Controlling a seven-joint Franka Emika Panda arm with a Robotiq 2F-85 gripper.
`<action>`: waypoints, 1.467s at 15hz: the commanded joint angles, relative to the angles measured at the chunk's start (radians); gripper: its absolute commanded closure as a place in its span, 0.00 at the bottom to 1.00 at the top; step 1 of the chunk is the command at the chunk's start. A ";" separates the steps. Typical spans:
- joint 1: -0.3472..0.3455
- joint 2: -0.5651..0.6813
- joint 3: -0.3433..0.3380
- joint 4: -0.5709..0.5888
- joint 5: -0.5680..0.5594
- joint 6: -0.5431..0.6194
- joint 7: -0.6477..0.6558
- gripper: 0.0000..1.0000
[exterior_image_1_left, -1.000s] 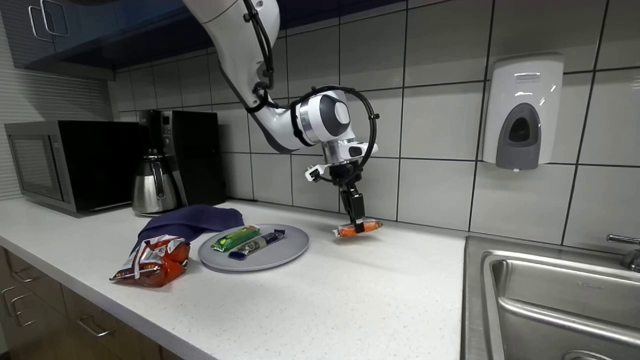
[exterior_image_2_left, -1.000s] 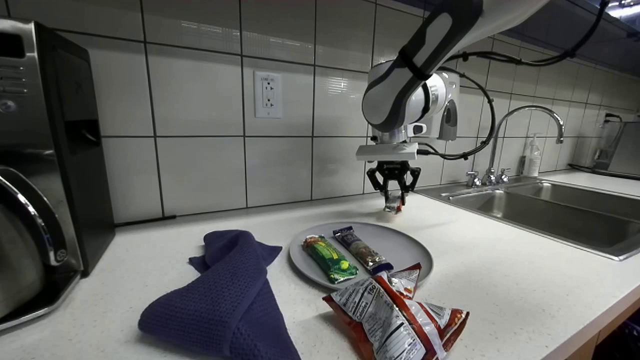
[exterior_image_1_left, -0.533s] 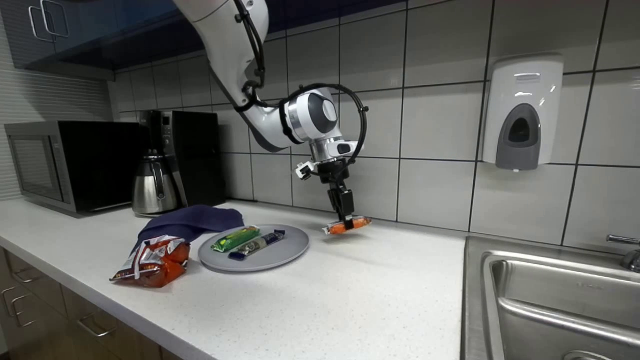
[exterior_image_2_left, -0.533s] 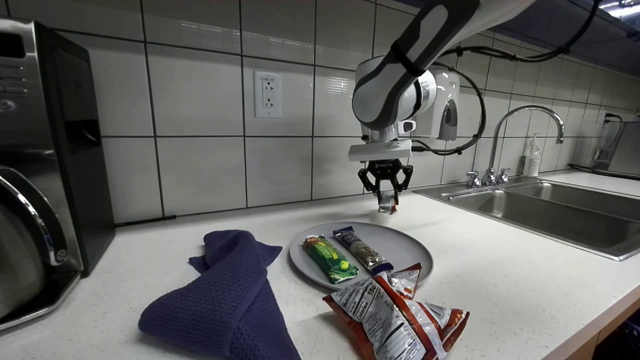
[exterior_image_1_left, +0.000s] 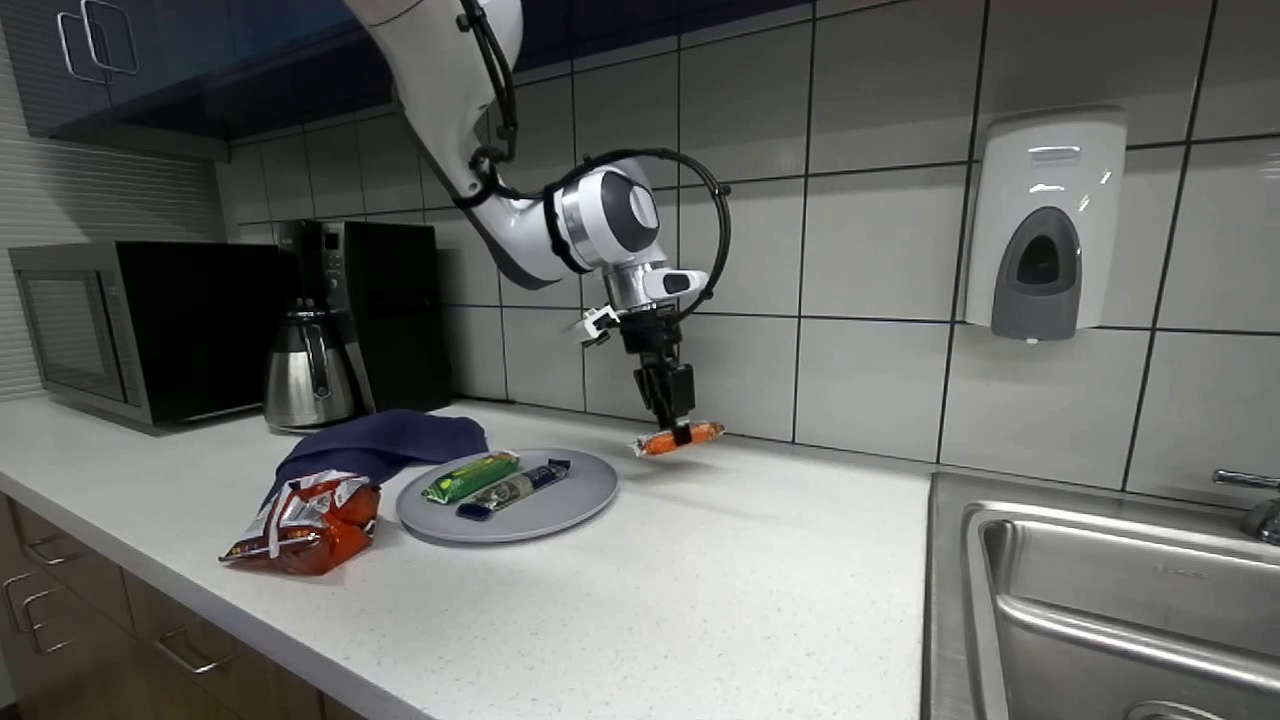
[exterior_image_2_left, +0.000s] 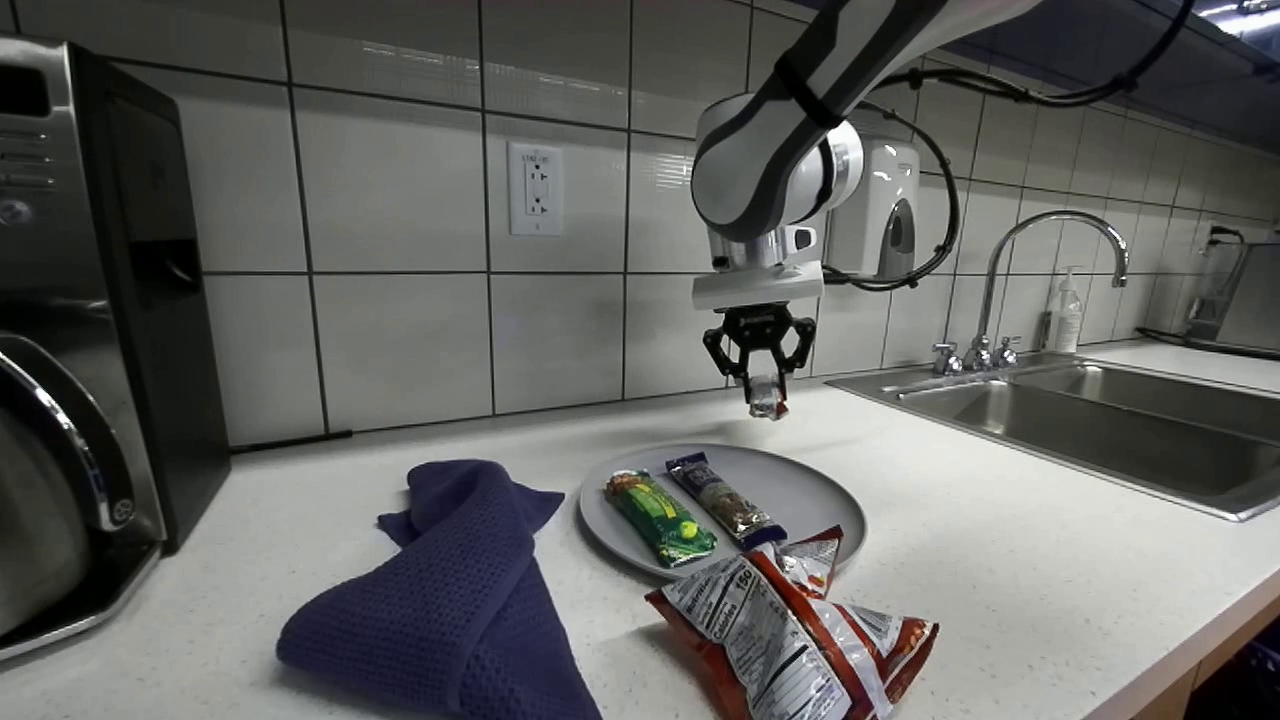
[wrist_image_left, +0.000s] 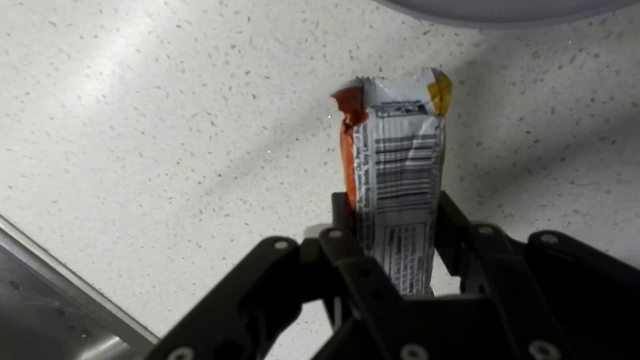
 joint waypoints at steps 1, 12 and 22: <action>-0.006 -0.036 0.028 -0.020 -0.020 -0.047 -0.072 0.83; 0.031 -0.060 0.057 -0.072 -0.036 -0.063 -0.208 0.83; 0.045 -0.204 0.071 -0.283 -0.110 -0.021 -0.287 0.83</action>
